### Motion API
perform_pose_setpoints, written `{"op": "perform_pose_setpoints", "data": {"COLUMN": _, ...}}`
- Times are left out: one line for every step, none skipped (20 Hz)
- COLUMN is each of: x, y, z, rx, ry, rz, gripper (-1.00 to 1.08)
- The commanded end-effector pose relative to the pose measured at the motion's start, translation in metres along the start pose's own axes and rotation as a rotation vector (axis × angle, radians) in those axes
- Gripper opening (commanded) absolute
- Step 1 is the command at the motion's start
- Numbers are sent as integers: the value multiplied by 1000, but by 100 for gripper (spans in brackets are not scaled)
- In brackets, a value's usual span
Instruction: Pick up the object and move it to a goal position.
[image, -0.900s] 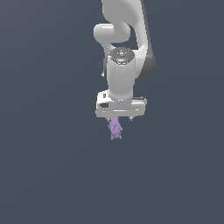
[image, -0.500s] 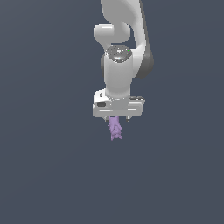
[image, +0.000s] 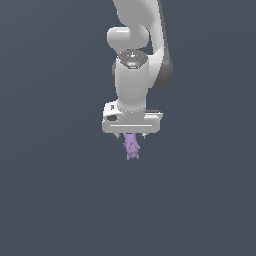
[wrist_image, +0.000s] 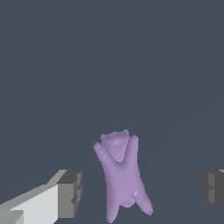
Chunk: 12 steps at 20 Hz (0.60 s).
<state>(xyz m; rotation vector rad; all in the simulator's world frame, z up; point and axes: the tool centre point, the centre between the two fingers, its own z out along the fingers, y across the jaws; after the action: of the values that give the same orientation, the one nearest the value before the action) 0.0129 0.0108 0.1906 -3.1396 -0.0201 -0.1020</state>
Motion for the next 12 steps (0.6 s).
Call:
{"op": "perform_pose_setpoints", "data": {"x": -1, "y": 0, "z": 2, "rx": 0, "ry": -2, "rz": -6, "gripper": 100}}
{"op": "perform_pose_setpoints", "data": {"x": -3, "y": 0, "z": 4, "rx": 0, "ry": -4, "rz": -12, "gripper": 100}}
{"op": "perform_pose_setpoints", "data": {"x": -4, "y": 0, "z": 6, "rx": 0, "ry": -7, "rz": -19, "gripper": 100}}
{"op": "perform_pose_setpoints", "data": {"x": -6, "y": -1, "z": 8, "rx": 0, "ry": -11, "rz": -28, "gripper": 100}}
{"op": "perform_pose_setpoints", "data": {"x": -8, "y": -1, "z": 12, "rx": 0, "ry": -15, "rz": -38, "gripper": 100}}
{"op": "perform_pose_setpoints", "data": {"x": -11, "y": -1, "z": 15, "rx": 0, "ry": -19, "rz": -50, "gripper": 100}}
{"op": "perform_pose_setpoints", "data": {"x": -14, "y": -2, "z": 19, "rx": 0, "ry": -24, "rz": -63, "gripper": 100}}
{"op": "perform_pose_setpoints", "data": {"x": -17, "y": -2, "z": 23, "rx": 1, "ry": -30, "rz": -78, "gripper": 100}}
{"op": "perform_pose_setpoints", "data": {"x": -21, "y": -3, "z": 28, "rx": 1, "ry": -36, "rz": -94, "gripper": 100}}
{"op": "perform_pose_setpoints", "data": {"x": -25, "y": -3, "z": 32, "rx": 2, "ry": -41, "rz": -109, "gripper": 100}}
{"op": "perform_pose_setpoints", "data": {"x": -28, "y": -4, "z": 36, "rx": 3, "ry": -46, "rz": -122, "gripper": 100}}
{"op": "perform_pose_setpoints", "data": {"x": -31, "y": -4, "z": 39, "rx": 3, "ry": -51, "rz": -134, "gripper": 100}}
